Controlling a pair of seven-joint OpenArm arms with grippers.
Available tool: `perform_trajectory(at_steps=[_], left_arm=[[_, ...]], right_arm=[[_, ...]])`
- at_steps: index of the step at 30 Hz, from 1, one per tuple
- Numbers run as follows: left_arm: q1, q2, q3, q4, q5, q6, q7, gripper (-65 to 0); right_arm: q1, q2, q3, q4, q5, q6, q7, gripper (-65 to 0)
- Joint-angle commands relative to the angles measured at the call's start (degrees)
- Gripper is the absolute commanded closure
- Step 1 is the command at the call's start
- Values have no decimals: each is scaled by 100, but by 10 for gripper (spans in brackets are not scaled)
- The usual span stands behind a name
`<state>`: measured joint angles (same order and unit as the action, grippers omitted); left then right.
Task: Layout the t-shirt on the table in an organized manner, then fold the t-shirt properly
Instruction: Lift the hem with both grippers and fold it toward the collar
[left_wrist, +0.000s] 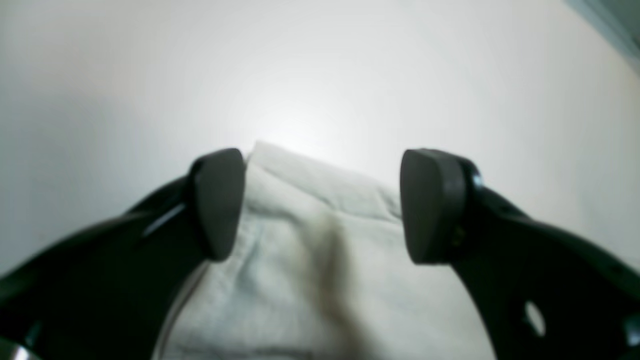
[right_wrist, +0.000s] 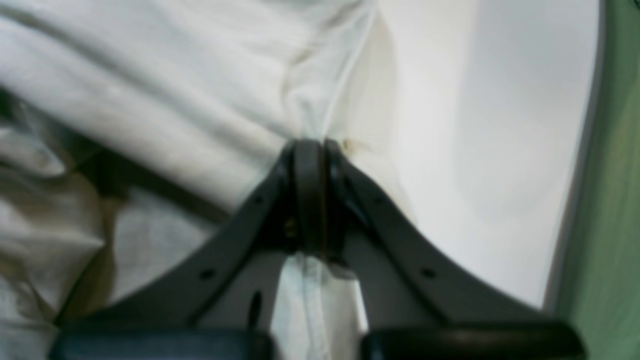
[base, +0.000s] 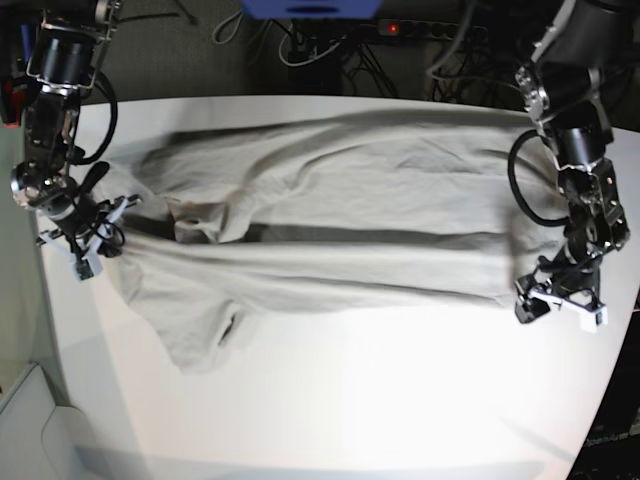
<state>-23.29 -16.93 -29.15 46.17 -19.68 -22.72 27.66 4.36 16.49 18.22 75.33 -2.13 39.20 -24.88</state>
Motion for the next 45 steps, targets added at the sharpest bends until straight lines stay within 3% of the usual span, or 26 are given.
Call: perform_trajectory(at_steps=[1, 7, 13, 15, 19, 20, 23, 26, 36, 45], left_arm=[[-251, -61, 0, -103, -5, -36, -291, -467], [-524, -61, 9, -1149, 109, -44, -836, -467], [-489, -87, 9, -1466, 109, -62, -951, -437], [-480, -96, 9, -1483, 109, -62, -933, -339], [-322, -96, 9, -1483, 109, -36, -915, -30], [-322, -96, 9, -1483, 109, -36, -907, 0], [-251, -87, 9, -1430, 109, -36, -898, -20], [-49, -61, -26, -1061, 56, -36, -889, 0], [900, 414, -52, 2077, 56, -44, 69, -2], [1797, 414, -52, 3361, 56, -53, 122, -2]], right_arm=[[96, 87, 20, 102, 59, 80, 119, 0], [96, 87, 20, 102, 59, 80, 119, 0], [96, 96, 20, 102, 59, 80, 119, 0], [96, 96, 20, 102, 59, 80, 119, 0], [96, 96, 20, 102, 59, 80, 119, 0], [96, 96, 20, 102, 59, 80, 119, 0], [96, 96, 20, 102, 59, 80, 119, 0], [96, 96, 20, 102, 50, 80, 119, 0], [96, 78, 20, 102, 50, 80, 119, 0], [96, 78, 64, 102, 68, 80, 119, 0]])
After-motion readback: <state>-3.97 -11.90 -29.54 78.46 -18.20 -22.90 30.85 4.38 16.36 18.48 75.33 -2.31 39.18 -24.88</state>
